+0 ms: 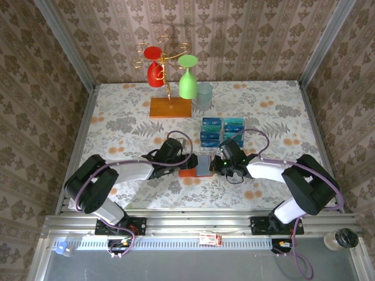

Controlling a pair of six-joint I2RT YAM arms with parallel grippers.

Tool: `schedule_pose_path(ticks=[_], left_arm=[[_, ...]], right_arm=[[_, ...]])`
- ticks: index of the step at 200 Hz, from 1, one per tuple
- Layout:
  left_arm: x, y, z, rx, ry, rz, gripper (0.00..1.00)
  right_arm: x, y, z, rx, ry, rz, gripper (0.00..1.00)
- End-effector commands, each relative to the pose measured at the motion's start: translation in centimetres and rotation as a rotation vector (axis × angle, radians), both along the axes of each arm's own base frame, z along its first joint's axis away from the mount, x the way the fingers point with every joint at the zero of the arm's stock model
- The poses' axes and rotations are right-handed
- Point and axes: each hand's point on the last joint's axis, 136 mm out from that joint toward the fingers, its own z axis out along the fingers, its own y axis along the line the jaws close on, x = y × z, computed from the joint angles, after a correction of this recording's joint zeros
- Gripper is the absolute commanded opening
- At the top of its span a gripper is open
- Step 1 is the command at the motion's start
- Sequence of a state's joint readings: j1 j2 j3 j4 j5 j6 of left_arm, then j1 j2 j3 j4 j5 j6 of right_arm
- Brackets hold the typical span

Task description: Put the credit cards into the card holder

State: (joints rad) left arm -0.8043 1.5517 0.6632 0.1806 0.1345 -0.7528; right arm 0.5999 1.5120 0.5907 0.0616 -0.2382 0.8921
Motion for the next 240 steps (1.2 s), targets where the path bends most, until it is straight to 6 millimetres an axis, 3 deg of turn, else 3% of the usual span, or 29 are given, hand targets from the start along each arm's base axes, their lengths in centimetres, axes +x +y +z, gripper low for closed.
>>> schedule_pose_path(ticks=[1,64,144,177,240], left_arm=[[0.8,-0.1,0.4,0.060,-0.021,-0.009,0.68],[1.9,-2.1,3.0,0.046,0.002,0.005,0.68],[1.3,-5.9,7.3,-0.072,0.013,-0.019,0.68],[-0.1,-5.7,6.2,-0.116,0.051,0.004,0.68],[-1.5,-2.5,1.9,-0.027,0.047,0.034,0.68]], right_arm=[[-0.8,-0.5,-0.2,0.022,0.006,-0.013,0.04],[-2.1,-0.8,0.2,0.057,-0.003,-0.004,0.05],[-2.1,-0.7,0.1,0.064,-0.007,-0.003,0.06],[-2.1,-0.7,-0.2,0.056,0.002,-0.008,0.06],[-2.4,-1.1,-0.8,0.041,0.022,-0.019,0.06]])
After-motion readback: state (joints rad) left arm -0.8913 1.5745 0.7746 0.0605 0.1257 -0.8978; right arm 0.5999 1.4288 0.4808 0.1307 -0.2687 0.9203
